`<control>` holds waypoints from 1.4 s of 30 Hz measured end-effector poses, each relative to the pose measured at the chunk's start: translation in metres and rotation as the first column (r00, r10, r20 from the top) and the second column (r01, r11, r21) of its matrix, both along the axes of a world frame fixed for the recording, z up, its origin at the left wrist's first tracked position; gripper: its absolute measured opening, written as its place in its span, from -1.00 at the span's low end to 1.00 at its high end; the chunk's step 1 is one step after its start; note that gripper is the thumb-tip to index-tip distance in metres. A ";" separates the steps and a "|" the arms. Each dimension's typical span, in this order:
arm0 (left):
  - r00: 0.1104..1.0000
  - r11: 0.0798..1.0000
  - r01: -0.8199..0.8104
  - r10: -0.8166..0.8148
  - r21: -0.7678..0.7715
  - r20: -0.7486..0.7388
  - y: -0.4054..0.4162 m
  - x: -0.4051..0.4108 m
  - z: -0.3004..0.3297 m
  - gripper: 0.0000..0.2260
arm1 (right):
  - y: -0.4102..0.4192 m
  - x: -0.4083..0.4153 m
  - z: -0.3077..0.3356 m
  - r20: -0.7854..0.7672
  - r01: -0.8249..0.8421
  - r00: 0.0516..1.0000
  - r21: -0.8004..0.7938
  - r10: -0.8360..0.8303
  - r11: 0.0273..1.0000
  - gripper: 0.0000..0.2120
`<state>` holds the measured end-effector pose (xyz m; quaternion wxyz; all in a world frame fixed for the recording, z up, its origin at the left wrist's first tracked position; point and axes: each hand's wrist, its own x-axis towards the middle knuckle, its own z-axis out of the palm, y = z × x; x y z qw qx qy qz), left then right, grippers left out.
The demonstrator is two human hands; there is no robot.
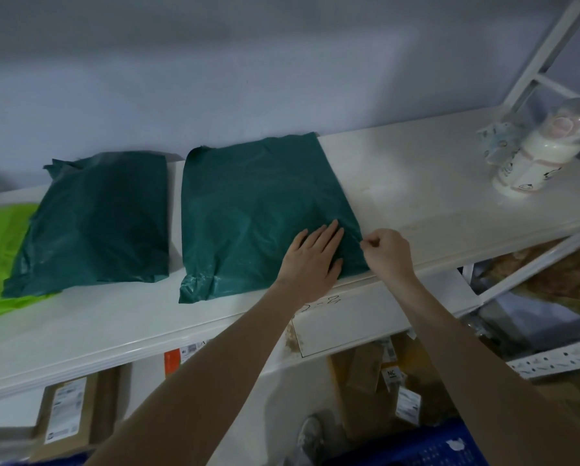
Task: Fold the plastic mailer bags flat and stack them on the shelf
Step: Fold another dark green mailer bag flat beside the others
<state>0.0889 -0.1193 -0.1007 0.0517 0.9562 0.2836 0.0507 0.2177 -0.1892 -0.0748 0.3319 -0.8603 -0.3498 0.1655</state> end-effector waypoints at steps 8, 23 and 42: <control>0.992 0.999 -0.005 0.011 -0.047 0.127 0.007 -0.005 0.007 -0.52 | 0.006 0.009 -0.001 -0.050 0.011 0.999 0.007 -0.011 1.000 -0.65; 0.995 0.997 -0.069 0.067 0.039 0.069 0.010 -0.013 0.001 -0.49 | 0.022 0.023 -0.006 0.013 -0.110 0.993 -0.147 0.114 0.983 -0.80; 0.853 0.912 -0.408 0.372 0.024 0.366 0.041 -0.087 0.029 -0.57 | 0.055 -0.072 0.027 0.596 -0.467 0.711 0.006 0.372 0.884 -0.77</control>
